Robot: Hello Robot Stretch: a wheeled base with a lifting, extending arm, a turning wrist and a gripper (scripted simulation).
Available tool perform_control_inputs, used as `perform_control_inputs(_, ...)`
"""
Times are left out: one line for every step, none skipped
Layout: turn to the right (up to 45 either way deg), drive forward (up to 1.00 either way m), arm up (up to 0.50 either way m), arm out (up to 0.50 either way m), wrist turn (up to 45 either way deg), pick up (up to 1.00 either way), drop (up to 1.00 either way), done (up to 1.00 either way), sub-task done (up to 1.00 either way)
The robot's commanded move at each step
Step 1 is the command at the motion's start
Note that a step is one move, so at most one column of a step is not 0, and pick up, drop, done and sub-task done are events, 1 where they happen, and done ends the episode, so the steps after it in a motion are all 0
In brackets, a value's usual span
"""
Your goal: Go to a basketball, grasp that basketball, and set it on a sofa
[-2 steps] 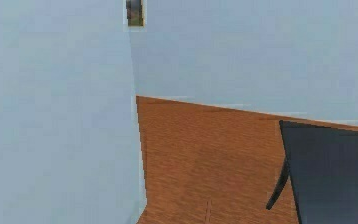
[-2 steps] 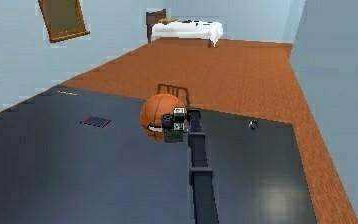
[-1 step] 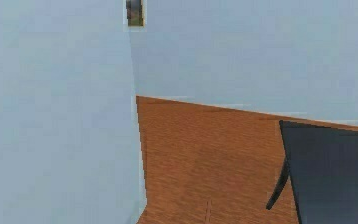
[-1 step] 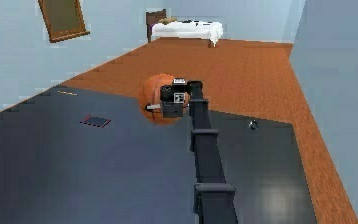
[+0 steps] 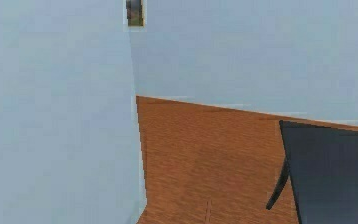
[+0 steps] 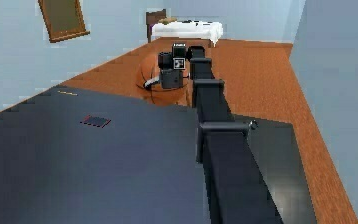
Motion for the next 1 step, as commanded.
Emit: perform_control_inputs(0.0,0.0,0.0,0.0,-45.0,0.0,0.0,0.0,0.0)
